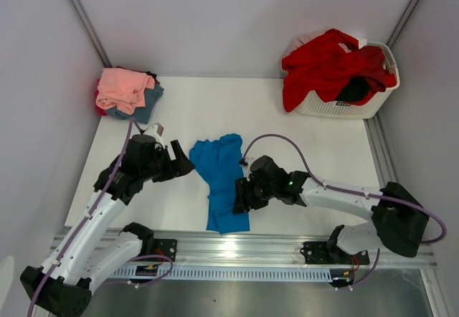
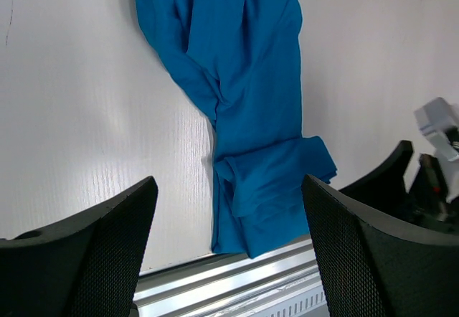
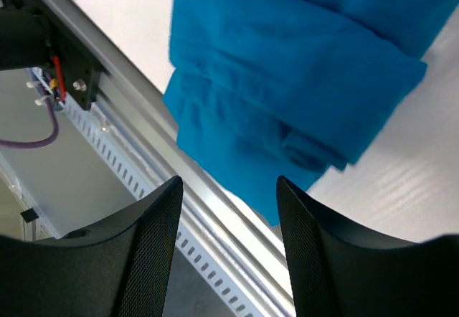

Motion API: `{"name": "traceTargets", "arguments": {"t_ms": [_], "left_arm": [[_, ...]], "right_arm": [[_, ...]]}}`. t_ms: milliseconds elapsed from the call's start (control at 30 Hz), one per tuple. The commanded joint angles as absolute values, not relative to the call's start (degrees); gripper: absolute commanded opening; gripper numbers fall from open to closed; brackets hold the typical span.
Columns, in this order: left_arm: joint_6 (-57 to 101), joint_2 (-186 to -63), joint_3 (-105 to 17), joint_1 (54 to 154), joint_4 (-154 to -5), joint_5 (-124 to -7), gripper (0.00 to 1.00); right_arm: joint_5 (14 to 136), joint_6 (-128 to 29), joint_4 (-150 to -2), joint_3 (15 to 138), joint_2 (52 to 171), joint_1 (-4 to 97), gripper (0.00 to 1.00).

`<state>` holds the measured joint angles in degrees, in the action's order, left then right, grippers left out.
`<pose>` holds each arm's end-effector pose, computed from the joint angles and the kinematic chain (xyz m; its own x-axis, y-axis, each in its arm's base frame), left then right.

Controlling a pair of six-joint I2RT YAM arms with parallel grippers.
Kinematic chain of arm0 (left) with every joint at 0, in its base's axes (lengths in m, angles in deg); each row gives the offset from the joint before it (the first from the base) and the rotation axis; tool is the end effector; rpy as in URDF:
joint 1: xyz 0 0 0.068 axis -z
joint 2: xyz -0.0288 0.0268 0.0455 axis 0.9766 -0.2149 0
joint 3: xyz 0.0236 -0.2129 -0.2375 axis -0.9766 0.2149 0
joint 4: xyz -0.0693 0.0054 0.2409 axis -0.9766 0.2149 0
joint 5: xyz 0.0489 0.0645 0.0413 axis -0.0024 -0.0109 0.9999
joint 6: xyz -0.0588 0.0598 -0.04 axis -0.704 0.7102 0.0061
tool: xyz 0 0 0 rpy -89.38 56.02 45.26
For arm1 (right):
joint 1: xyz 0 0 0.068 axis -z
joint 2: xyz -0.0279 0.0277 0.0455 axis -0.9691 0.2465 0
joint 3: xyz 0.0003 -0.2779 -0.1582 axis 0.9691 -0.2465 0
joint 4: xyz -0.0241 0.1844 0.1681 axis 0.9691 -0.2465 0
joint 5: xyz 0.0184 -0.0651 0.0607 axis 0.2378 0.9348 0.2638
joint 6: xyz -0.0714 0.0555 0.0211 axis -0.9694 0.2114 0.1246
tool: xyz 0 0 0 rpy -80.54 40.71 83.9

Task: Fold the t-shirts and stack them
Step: Fold the folded rectangular tshirt in 1/3 of the way

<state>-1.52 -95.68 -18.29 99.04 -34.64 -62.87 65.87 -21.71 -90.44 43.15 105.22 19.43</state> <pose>0.1397 -0.0637 0.2954 -0.7594 -0.3142 -0.5697 -0.0031 0.8774 -0.4798 0.1310 0.2397 0.2279 -0.8510 -0.2907 -0.4373 -0.5108 0.6515 0.5610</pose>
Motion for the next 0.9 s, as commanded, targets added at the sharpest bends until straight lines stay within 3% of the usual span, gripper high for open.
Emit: {"name": "traceTargets", "arguments": {"t_ms": [0, 567, 667, 700, 867], "left_arm": [[-1.6, -94.9, -21.1, 98.8, -35.7, -62.8, 0.85], [-0.2, -95.2, -21.2, 98.8, -34.9, -62.8, 0.83], [0.0, -95.0, -21.1, 98.8, -34.8, -62.7, 0.83], [0.2, -94.9, -21.0, 98.8, -34.7, -62.4, 0.83], [0.5, -94.4, -21.1, 98.8, -34.5, -62.0, 0.82]], "right_arm": [[62.5, -22.5, -84.3, 44.9, 110.7, 19.6, 0.58], [62.6, -23.7, -79.2, 49.8, 119.6, 19.0, 0.52], [62.7, -24.4, -78.8, 51.3, 122.0, 19.2, 0.40], [62.8, -24.7, -78.8, 52.1, 123.2, 19.3, 0.27], [63.0, -26.4, -79.3, 55.0, 126.1, 19.6, 0.02]]}}
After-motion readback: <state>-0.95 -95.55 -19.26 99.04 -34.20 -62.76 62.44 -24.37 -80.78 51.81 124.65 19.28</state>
